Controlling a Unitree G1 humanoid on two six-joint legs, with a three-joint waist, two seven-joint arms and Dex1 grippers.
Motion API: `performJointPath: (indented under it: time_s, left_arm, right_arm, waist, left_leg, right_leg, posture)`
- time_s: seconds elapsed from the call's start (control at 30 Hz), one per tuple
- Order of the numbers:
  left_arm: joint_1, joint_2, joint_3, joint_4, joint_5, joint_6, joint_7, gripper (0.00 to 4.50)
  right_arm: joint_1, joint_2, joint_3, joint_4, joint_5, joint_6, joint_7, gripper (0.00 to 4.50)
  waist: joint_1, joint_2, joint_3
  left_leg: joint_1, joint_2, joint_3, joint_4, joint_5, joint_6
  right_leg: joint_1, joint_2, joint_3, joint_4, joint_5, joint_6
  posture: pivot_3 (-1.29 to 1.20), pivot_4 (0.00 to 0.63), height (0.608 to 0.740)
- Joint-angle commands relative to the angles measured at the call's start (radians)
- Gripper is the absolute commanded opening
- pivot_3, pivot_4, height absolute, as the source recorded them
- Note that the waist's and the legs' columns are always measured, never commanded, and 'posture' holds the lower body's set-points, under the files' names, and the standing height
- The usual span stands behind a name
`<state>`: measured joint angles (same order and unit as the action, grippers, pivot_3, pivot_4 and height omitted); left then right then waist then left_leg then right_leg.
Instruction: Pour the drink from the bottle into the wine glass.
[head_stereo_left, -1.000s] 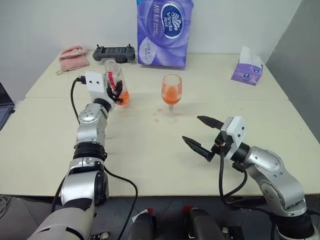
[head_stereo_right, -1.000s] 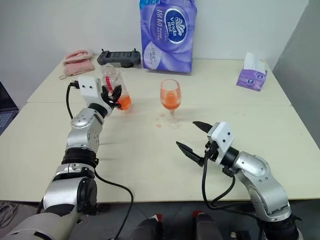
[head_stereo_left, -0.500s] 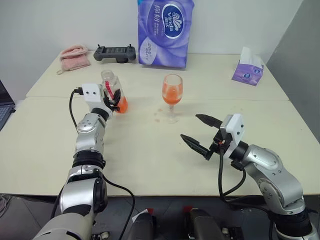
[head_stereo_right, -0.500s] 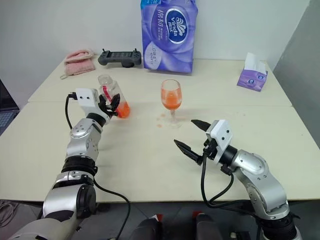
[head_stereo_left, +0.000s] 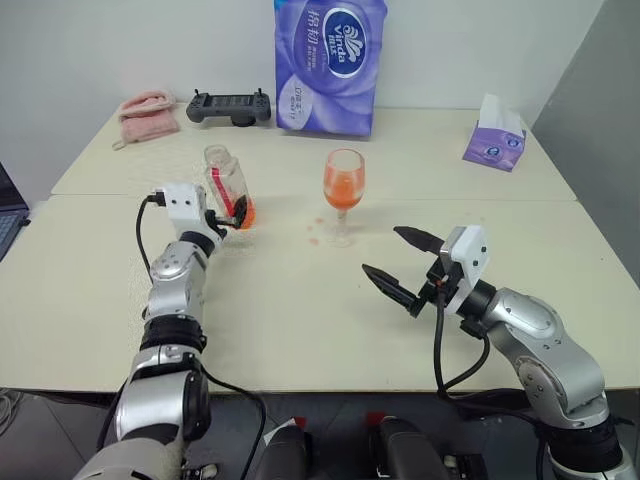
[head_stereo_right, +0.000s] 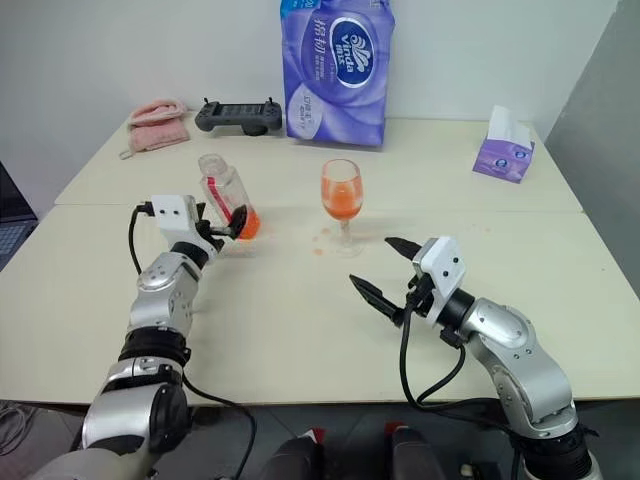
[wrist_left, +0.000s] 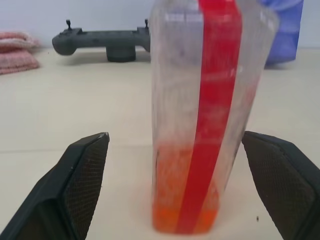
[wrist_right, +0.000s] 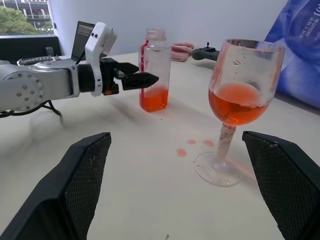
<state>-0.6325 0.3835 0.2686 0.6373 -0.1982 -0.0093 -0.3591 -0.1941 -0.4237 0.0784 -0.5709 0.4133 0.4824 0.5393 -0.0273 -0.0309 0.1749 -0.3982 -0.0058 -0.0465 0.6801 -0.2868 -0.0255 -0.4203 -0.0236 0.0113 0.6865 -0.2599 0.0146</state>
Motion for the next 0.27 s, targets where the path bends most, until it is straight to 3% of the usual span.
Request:
performJointPath:
  time_s: [0.03, 0.2, 0.27]
  left_arm:
    - [0.166, 0.007, -0.021, -0.299, -0.026, 0.162, 0.004, 4.49]
    - [0.376, -0.005, -0.044, -0.683, -0.046, 0.4, 0.055, 4.49]
    - [0.427, -0.031, -0.059, -0.817, -0.047, 0.463, 0.092, 4.49]
  right_arm:
    - [0.055, -0.001, -0.039, -0.093, 0.021, 0.038, -0.046, 4.5]
    - [0.146, 0.049, -0.116, -0.136, -0.039, 0.091, -0.222, 4.5]
    - [0.173, 0.088, -0.125, -0.122, -0.147, 0.134, -0.371, 4.5]
  waist:
    - [-0.002, 0.0, -0.001]
    - [0.004, -0.001, -0.001]
    - [0.009, -0.001, -0.002]
  left_leg:
    - [0.0, 0.0, 0.0, -0.001, 0.0, -0.001]
    - [0.0, 0.001, 0.0, -0.001, -0.001, 0.001]
    - [0.001, 0.001, -0.001, 0.0, -0.001, 0.001]
  right_leg:
    - [0.0, -0.001, 0.001, 0.0, 0.0, 0.0]
    - [0.0, -0.004, 0.001, 0.0, 0.0, 0.0]
    - [0.001, -0.004, 0.0, 0.001, 0.0, 0.0]
  posture:
    - [0.0, 0.15, 0.74]
    - [0.0, 0.15, 0.74]
    - [0.0, 0.15, 0.74]
